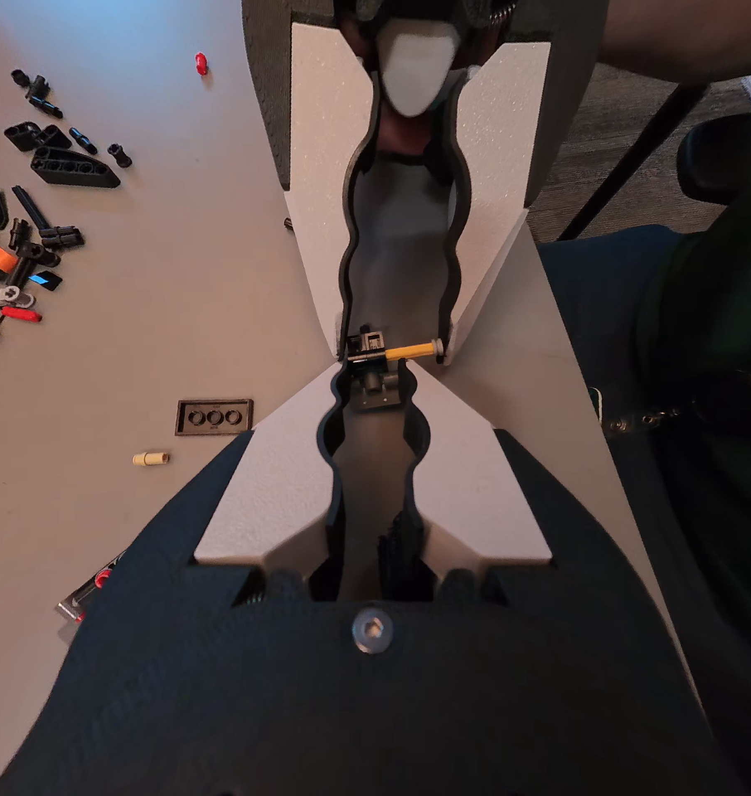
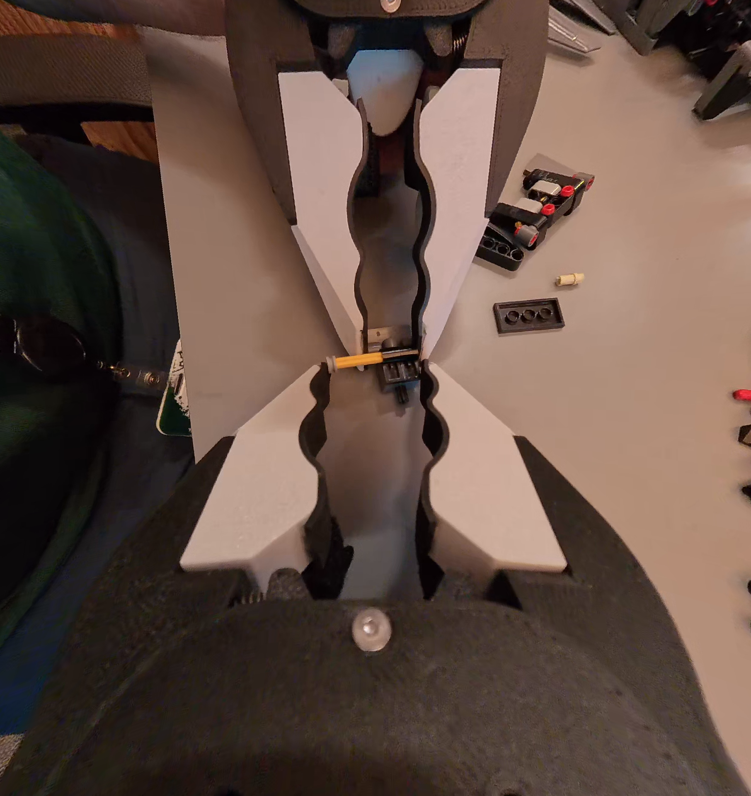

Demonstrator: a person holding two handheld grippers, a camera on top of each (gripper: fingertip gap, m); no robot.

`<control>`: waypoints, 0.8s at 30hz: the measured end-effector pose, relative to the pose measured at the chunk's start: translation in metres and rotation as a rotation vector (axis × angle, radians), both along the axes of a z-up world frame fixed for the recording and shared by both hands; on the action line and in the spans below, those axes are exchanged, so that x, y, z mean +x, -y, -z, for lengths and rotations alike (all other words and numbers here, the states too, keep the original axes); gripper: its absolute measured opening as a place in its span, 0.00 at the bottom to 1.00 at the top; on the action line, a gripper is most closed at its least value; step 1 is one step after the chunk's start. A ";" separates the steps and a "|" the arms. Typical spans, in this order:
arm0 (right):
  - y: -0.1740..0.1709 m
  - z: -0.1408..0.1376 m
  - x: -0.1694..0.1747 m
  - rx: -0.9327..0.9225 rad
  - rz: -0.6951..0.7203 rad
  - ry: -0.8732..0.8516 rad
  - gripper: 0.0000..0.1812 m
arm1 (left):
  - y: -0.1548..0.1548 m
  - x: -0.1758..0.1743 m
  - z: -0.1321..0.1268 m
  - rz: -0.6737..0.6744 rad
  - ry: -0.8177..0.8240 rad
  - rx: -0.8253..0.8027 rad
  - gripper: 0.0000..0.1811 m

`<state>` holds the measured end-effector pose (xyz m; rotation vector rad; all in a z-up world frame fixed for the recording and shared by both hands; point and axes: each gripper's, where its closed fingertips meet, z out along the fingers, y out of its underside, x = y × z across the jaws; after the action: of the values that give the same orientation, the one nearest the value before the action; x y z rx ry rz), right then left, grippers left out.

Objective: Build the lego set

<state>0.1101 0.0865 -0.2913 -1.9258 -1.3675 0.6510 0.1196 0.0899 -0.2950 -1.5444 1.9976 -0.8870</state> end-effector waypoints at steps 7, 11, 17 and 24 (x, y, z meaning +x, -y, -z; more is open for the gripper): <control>-0.001 0.001 0.001 0.017 0.013 0.012 0.20 | -0.002 0.001 0.001 -0.047 0.004 0.034 0.14; 0.000 0.001 0.000 0.024 0.005 0.012 0.16 | 0.000 0.001 0.002 -0.044 -0.004 0.034 0.18; 0.003 0.002 0.000 0.032 -0.003 0.023 0.19 | 0.000 0.002 0.003 -0.047 0.000 0.060 0.17; 0.005 -0.004 0.005 0.020 -0.028 -0.007 0.24 | 0.002 0.003 0.003 -0.029 0.004 0.069 0.16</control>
<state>0.1149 0.0818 -0.2877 -1.8901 -1.3942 0.6541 0.1224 0.0884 -0.2979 -1.5276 1.9771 -0.8007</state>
